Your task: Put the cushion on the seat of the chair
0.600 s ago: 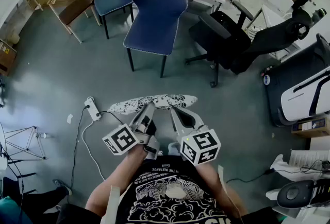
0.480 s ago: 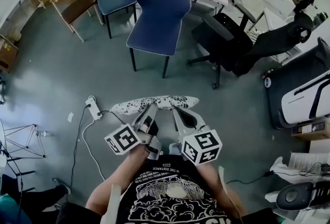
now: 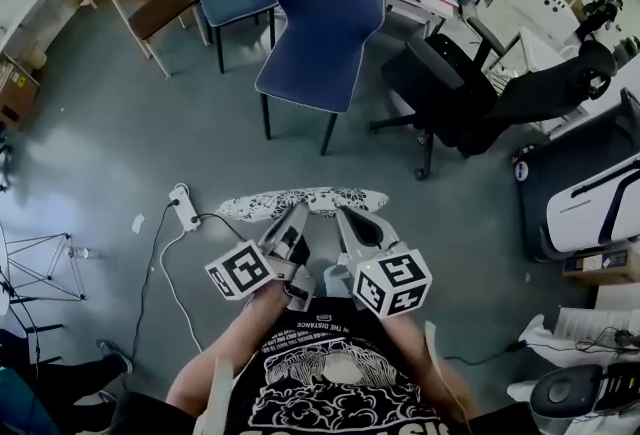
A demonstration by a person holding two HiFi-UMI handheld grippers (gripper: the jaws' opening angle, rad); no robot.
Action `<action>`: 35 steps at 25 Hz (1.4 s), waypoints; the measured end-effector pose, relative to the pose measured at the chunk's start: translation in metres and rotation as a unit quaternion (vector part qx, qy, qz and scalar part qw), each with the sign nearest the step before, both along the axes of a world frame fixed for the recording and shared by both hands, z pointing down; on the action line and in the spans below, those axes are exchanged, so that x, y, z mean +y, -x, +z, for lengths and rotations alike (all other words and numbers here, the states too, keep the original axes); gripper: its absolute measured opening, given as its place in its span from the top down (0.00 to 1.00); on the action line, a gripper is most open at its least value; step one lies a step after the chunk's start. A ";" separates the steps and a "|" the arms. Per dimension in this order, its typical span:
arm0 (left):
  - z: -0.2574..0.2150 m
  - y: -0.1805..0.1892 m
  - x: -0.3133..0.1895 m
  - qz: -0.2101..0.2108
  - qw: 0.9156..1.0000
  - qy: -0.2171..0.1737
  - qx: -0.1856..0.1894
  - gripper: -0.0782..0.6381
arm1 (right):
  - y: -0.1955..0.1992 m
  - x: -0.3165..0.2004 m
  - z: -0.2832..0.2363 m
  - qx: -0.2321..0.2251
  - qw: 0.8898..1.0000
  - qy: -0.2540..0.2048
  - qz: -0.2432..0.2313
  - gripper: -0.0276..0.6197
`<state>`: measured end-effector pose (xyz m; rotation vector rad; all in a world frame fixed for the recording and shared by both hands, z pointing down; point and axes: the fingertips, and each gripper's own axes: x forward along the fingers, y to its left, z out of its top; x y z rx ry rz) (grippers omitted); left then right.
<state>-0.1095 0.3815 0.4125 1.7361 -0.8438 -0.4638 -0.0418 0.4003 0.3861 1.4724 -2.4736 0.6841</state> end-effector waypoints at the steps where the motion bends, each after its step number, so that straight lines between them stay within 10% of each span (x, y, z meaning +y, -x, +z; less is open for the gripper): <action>1: 0.001 0.002 -0.002 -0.003 1.000 0.001 -0.004 0.87 | 0.002 -0.002 0.000 0.000 1.000 0.000 -0.003 0.96; 35: 0.026 -0.079 -0.169 -0.073 0.992 0.044 -0.088 0.87 | -0.089 -0.190 0.024 -0.075 0.994 0.026 -0.074 0.97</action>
